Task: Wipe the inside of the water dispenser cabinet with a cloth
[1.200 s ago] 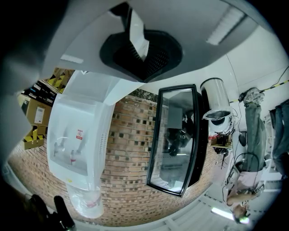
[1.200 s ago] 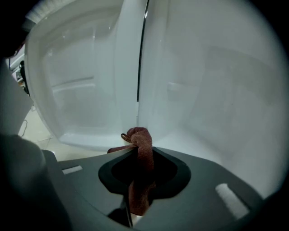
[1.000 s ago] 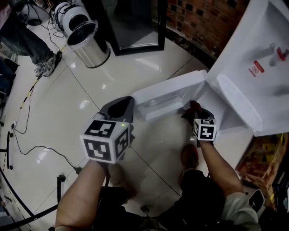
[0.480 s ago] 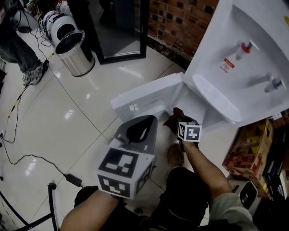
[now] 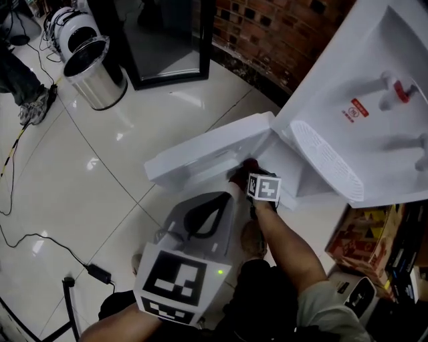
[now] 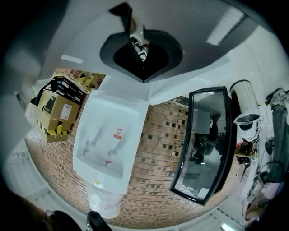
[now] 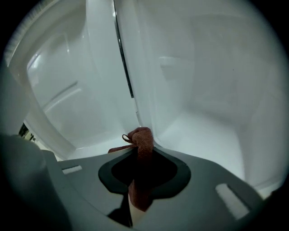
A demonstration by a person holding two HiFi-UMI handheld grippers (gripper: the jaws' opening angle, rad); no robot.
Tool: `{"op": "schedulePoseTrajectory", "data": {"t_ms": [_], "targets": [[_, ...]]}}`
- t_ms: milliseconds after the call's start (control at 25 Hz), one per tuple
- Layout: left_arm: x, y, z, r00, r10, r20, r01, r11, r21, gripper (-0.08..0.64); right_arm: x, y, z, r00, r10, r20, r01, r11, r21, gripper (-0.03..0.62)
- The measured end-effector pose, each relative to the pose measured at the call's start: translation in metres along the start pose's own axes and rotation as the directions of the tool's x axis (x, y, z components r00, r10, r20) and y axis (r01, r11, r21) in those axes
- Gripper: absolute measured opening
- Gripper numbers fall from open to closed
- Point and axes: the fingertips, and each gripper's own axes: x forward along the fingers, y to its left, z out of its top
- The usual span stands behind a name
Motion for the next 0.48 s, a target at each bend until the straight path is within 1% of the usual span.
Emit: {"op": "schedulePoseTrajectory", "data": {"t_ms": [120,280,400,480], "targets": [[0.008,0.004,-0.001,1.0,0.006,-0.009,-0.005,1.0,0.024,0.0,0.015,-0.007,0.003,1.0,-0.022,0.009,0.022,1.0,0.0,0.083],[0.016,0.017,-0.007,0.998,0.058,-0.017,-0.057,0.996,0.074,0.0,0.017,-0.014,0.008,0.998,-0.045,0.047,0.044,0.999,0.018,0.083],[0.022,0.029,-0.009,0.994,0.109,-0.002,-0.108,0.987,0.122,0.0,0.004,-0.011,0.017,0.994,-0.042,0.106,0.04,0.999,0.018,0.083],[0.026,0.034,-0.01,0.992,0.126,0.016,-0.127,0.981,0.143,0.0,-0.011,-0.006,0.027,0.987,-0.034,0.158,0.033,0.999,0.008,0.083]]}}
